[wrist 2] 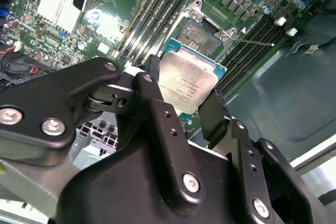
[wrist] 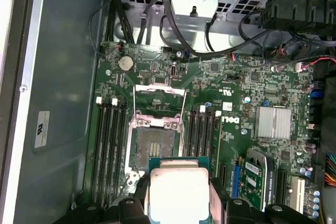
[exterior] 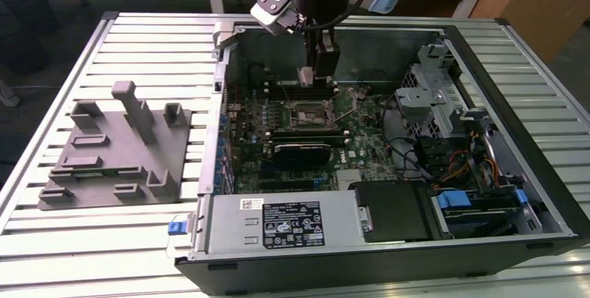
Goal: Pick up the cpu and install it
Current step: 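Place the cpu into insertion slot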
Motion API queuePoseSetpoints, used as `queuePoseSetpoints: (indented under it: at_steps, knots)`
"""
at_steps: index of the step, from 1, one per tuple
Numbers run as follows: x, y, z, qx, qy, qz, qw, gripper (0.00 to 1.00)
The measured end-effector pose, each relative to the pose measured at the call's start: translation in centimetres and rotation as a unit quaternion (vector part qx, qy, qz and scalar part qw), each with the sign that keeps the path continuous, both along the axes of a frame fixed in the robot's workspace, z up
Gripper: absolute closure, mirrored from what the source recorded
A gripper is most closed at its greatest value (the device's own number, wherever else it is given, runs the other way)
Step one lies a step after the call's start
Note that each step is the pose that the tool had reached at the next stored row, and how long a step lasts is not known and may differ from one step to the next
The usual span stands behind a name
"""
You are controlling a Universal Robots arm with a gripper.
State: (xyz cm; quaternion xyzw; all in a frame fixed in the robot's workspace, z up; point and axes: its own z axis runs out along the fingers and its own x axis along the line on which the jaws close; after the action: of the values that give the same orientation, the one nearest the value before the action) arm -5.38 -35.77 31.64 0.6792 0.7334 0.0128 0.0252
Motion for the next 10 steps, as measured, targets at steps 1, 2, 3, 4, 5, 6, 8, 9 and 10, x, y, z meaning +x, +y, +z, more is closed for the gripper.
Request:
queuePoseSetpoints:
  at_steps: [1,2,3,4,5,6,8,9,10]
  knots:
    - [0.00,0.00,-0.04,0.0000,0.0000,0.000,1.0000,0.46]
    - [0.00,0.00,-0.08,0.0000,0.0000,0.000,1.0000,0.46]
    - [0.00,0.00,-0.12,0.0000,0.0000,0.000,1.0000,0.46]
    - [0.00,0.00,-0.18,0.0000,0.0000,0.000,1.0000,0.46]
    - [0.00,0.00,-0.25,0.0000,0.0000,0.000,1.0000,0.46]
    - [0.00,0.00,-0.33,0.0000,0.0000,0.000,1.0000,0.46]
    - [0.01,0.03,-0.55,0.0000,0.0000,-0.001,1.0000,0.46]
    - [0.01,0.08,-0.66,0.0000,0.0000,-0.003,1.0000,0.46]
    - [0.01,0.13,-0.78,0.0000,0.0000,-0.005,1.0000,0.46]
